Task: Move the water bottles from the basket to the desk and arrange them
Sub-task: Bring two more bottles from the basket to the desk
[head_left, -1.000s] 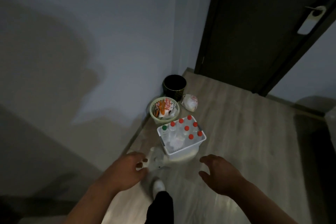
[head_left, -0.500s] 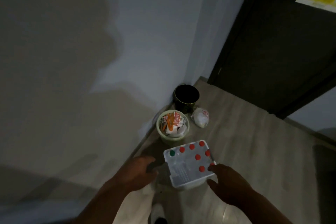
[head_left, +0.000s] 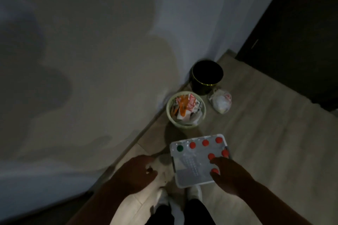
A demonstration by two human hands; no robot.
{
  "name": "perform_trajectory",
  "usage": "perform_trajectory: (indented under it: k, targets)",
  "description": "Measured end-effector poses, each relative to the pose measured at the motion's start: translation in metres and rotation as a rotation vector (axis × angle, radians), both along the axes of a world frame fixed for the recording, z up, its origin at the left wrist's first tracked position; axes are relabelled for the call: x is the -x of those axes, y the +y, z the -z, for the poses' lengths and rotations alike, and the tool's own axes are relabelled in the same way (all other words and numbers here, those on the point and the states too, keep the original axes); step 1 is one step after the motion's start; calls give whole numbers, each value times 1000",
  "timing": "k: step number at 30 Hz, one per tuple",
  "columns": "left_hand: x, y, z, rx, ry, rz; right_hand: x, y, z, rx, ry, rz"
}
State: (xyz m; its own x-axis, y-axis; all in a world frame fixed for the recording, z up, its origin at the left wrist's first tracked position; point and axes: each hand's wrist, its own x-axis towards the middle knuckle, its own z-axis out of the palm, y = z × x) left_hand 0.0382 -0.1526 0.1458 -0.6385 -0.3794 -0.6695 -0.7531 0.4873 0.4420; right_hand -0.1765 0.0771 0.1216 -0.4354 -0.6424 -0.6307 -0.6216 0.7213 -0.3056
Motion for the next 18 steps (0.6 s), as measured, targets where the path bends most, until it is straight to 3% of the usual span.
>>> perform_trajectory:
  k: [10, 18]
  targets:
    - [81, 16, 155, 28, -31, 38, 57, -35, 152, -3, -5, -136]
    - [122, 21, 233, 12, 62, 48, 65, -67, 223, 121, 76, -298]
